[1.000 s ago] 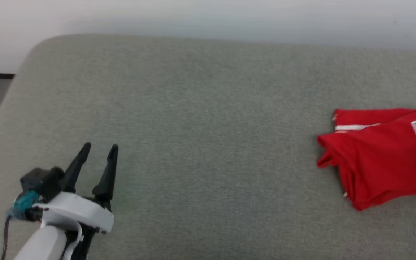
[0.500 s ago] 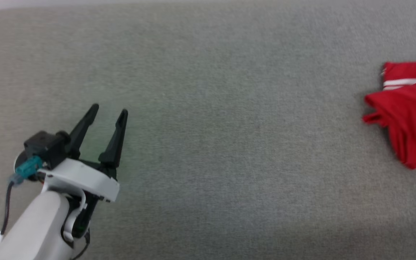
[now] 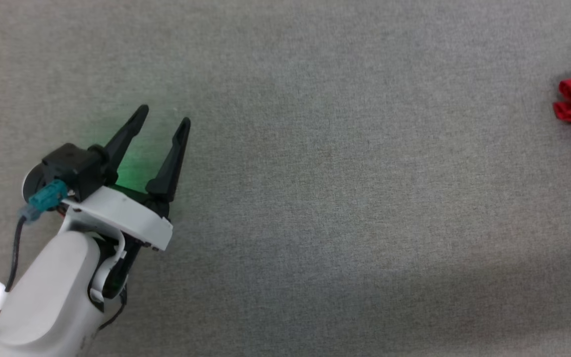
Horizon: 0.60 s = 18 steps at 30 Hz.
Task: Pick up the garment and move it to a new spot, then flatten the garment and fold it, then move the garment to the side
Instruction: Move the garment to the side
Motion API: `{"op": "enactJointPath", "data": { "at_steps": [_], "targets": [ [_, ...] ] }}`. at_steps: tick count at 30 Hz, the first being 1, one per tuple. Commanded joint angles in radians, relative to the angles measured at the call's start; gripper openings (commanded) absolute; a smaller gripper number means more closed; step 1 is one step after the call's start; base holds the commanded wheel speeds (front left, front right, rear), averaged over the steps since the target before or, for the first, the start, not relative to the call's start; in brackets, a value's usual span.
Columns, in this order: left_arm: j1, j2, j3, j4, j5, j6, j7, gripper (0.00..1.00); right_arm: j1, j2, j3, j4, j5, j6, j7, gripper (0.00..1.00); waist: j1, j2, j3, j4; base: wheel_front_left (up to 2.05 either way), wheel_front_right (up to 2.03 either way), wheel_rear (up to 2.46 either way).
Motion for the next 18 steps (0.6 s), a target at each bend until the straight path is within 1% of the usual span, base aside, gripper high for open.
{"op": "enactJointPath", "data": {
  "at_steps": [1,9,16,18],
  "targets": [
    [-0.013,0.002,-0.001,-0.002,0.004,-0.004,0.003,1.0,-0.014,0.012,-0.005,0.012,-0.01,-0.002,-0.01,0.0,0.0,-0.0001,0.029,-0.012,0.0,0.0,0.0],
    [-0.041,0.012,-0.015,-0.007,0.013,-0.01,0.02,1.0,-0.058,0.063,-0.058,0.145,-0.118,-0.002,-0.089,0.0,0.0,-0.0001,0.072,0.006,0.0,0.0,0.0],
    [-0.041,0.018,-0.016,-0.001,0.007,-0.01,0.017,1.0,-0.098,0.106,-0.109,0.254,-0.194,-0.002,-0.131,0.0,0.0,-0.0001,0.077,0.014,0.0,0.0,0.0],
    [-0.041,0.017,-0.017,0.002,0.005,-0.01,0.015,1.0,-0.111,0.113,-0.116,0.273,-0.215,-0.002,-0.145,0.05,0.0,-0.0001,0.072,0.015,0.0,0.0,0.0]
  ]
}}
